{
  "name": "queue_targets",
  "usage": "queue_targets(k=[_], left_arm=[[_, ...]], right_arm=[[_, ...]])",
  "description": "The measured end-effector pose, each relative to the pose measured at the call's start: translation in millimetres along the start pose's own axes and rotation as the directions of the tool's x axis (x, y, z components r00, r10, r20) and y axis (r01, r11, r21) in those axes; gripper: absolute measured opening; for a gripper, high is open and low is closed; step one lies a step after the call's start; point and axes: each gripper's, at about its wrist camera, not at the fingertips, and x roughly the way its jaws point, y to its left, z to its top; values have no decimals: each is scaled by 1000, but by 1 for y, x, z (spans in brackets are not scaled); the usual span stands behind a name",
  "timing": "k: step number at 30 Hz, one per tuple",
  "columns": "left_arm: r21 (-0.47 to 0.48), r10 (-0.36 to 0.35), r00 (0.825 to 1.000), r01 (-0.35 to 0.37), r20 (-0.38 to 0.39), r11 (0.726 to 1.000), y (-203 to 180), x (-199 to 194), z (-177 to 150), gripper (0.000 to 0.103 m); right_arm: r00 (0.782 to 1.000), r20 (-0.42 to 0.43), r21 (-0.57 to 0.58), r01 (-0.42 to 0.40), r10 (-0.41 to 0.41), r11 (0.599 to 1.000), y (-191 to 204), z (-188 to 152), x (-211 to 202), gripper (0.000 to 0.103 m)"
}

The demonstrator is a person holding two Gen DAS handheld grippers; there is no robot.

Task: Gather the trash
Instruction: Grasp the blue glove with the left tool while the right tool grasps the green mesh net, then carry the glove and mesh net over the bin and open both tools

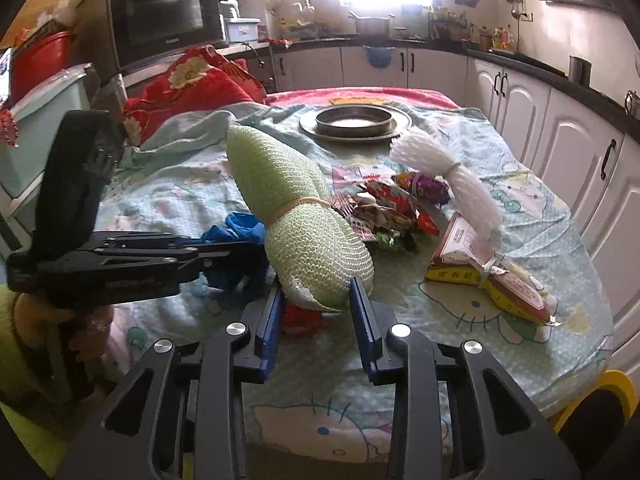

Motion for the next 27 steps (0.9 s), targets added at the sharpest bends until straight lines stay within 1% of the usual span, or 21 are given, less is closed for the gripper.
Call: queue_targets(k=[7,15,19,27], left_arm=[[11,-1,1000,1,26,1000,-4,-9,3,14],[48,-28,998,25,57,999,-23,-20,7,14],[76,-51,997,46,61,996,-38,-21,9,14],[137,-96,993,86,70,987,-75,-16,17,14]], right_arm=[[1000,12,19,2,-2,1000,-4,-3,-21,30],[994,76,107,67,-75,992,-33,-6,-57,30],[989,99,140,99,-114,985,-46,-10,-73,30],[977,140,182,136,-163,974,-62,-17,-98,27]])
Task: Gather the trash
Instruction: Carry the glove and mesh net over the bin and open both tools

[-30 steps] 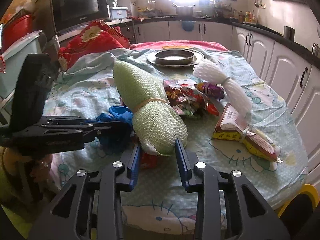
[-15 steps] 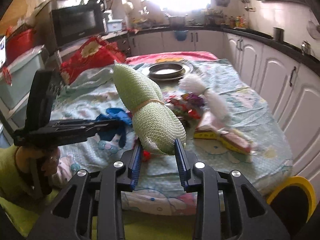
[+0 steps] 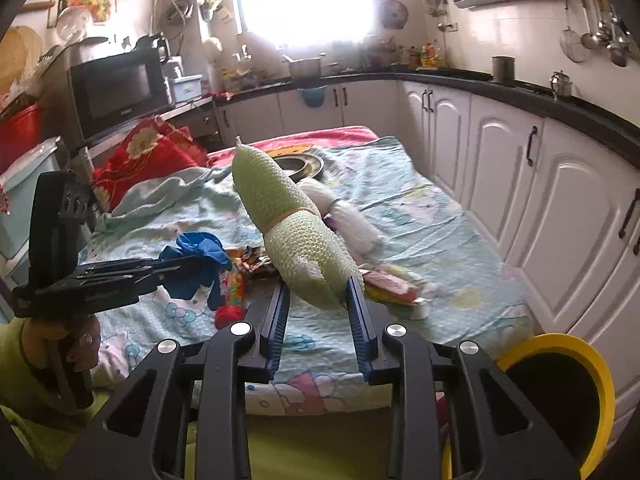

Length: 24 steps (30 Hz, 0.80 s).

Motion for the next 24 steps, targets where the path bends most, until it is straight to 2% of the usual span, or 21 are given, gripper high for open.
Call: queue_targets(k=[9,16,24], left_arm=[[88,-68,998,68,-9,994,-48,21,18,14],[161,-139,990,142,-35,977,-92,42,26,14],[224,-189,979,201,-71,954,-135,63,26,14]], right_arm=[[997,57,63,56,-60,996,-26,-2,-26,26],[986,91,143,125,-139,982,-56,-12,-57,26],[969,78,230,211,-235,950,-96,-37,-91,26]])
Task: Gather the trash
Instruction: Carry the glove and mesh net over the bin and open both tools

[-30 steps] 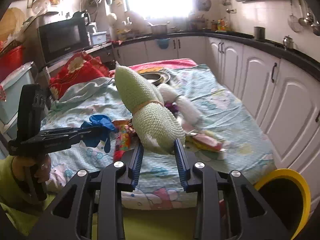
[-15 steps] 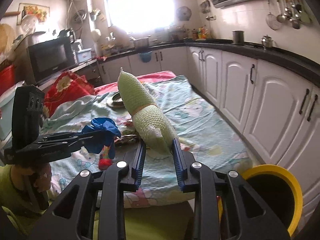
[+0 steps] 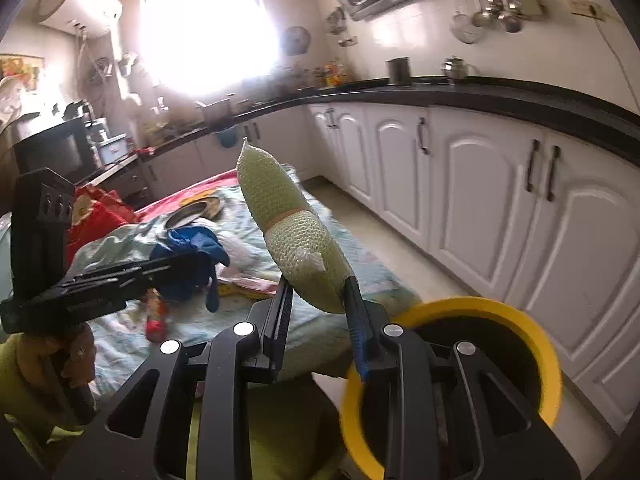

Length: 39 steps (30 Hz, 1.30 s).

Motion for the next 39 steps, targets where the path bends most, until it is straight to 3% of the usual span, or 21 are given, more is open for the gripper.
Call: queue_targets(k=[17,25,39], left_arm=[[113,-68,996,73,-50,991,-72,44,0,14],[151,-96,993,106,-74,983,-96,59,-6,14],[142,-125,983,144,-131,979,-105,82,-18,14]], right_arm=[[987,8,116,158,-160,981,-81,-36,-46,25],[983,-6,168,182,-183,969,-102,-45,-50,26],[979,-50,221,202,-196,954,-119,-58,-46,26]])
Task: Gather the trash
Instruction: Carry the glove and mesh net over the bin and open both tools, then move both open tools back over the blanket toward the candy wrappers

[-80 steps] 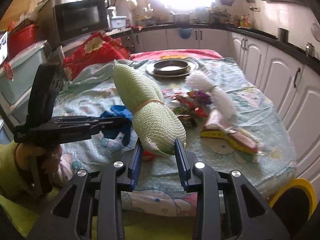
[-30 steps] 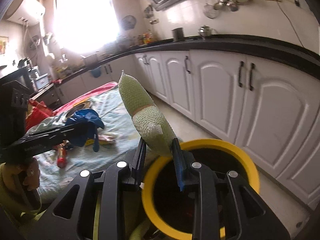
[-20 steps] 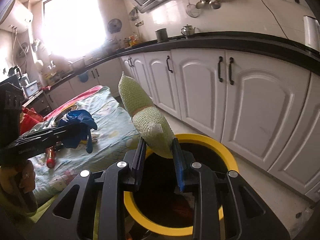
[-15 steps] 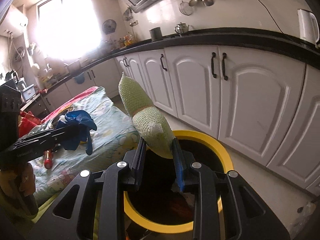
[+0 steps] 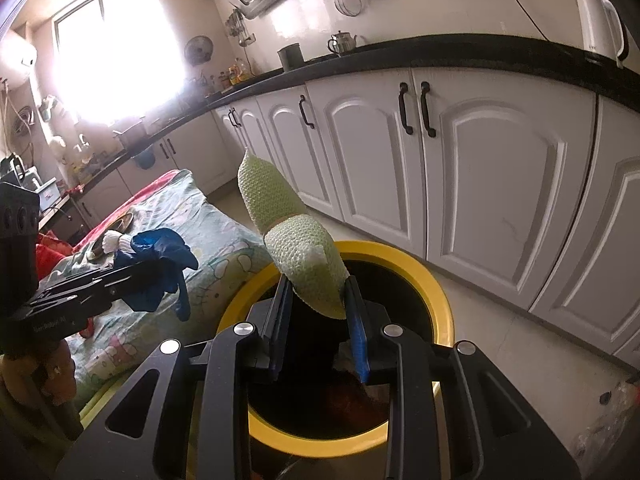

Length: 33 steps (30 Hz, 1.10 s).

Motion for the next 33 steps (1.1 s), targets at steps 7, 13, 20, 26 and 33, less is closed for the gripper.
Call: queue_targets(k=[7,13,20,26,33], left_arm=[[2,-15,1000,15,-23,1000,-1,9,-2,14],[13,-40,999,40,-33,999,-2,18,-2,19],[-3,-33,999,32,-21,999,2,18,-3,64],[-42,-21,1000,20,-11,999,11,11,-5,84],[-68,40,999,-38,28,997,21,-7,-5,92]], right_arm=[[1000,-26,20,3,-2,1000,-5,-2,7,26],[999,-37,32,2,-1,999,-7,-4,8,27],[999,-49,87,26,-22,996,-18,-6,12,50],[998,-33,114,53,-49,992,-24,-5,9,58],[998,3,82,59,-60,995,-15,0,4,65]])
